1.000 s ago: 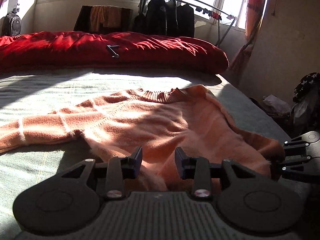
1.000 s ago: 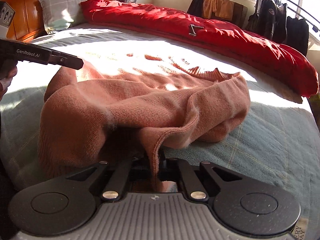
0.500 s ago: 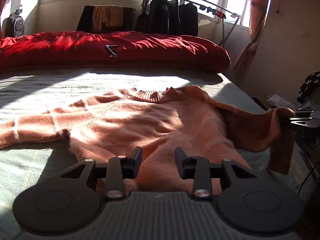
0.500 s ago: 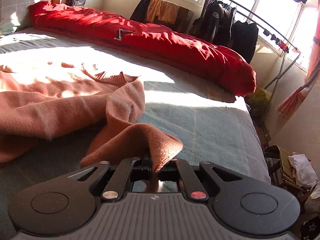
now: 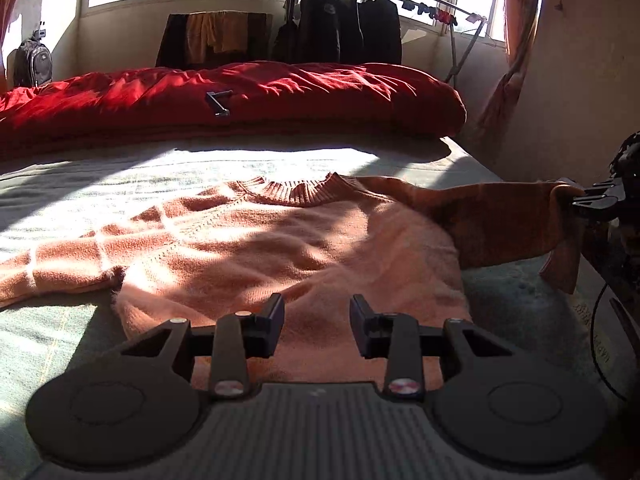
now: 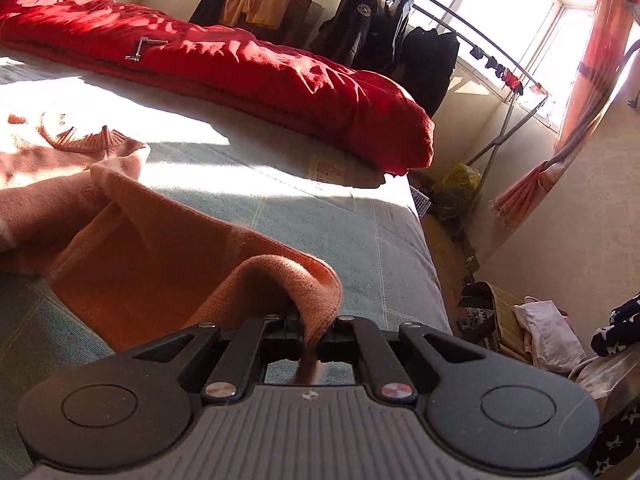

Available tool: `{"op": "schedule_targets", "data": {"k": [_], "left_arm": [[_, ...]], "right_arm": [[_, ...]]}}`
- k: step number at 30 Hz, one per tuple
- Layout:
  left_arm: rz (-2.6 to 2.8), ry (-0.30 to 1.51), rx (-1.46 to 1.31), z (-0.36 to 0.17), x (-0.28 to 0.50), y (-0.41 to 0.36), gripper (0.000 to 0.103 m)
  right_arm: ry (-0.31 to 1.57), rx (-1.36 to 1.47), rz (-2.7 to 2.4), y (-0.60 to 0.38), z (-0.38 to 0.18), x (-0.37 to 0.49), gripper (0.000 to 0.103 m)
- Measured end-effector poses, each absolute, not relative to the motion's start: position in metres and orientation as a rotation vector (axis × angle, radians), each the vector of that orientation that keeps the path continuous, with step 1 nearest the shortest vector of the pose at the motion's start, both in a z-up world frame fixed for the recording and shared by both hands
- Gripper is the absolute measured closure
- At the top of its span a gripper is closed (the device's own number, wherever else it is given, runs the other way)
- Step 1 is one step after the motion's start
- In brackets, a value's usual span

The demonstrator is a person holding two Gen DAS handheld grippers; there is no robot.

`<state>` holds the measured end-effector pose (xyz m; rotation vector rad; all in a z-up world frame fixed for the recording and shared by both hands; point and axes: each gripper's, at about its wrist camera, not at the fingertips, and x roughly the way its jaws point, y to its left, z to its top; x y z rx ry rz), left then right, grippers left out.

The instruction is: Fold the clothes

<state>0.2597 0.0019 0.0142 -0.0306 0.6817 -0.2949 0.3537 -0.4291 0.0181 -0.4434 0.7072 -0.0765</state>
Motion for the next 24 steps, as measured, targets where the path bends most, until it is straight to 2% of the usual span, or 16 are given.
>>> {"op": "schedule_targets", "data": {"k": [12,17,21,23,24], "left_arm": [[-0.285,0.68,0.018,0.025,0.258,-0.013,0.067],[-0.256,0.689,0.018,0.024,0.256,-0.01,0.066],[-0.231,0.702,0.009,0.022,0.257,-0.006,0.062],[-0.23,0.706,0.009,0.021,0.257,-0.006,0.062],[-0.232,0.706,0.012,0.021,0.257,-0.006,0.062]], "right_arm": [[0.77,-0.365,-0.279,-0.513,0.012,0.427,0.097],[0.835,-0.31,-0.286,-0.529,-0.008,0.449,0.097],[0.913,-0.284,-0.254,-0.529,-0.035,0.456,0.087],[0.913,-0.25,-0.226,-0.534,-0.038,0.451,0.073],[0.913,-0.229,-0.219,-0.537,-0.038,0.449,0.071]]}}
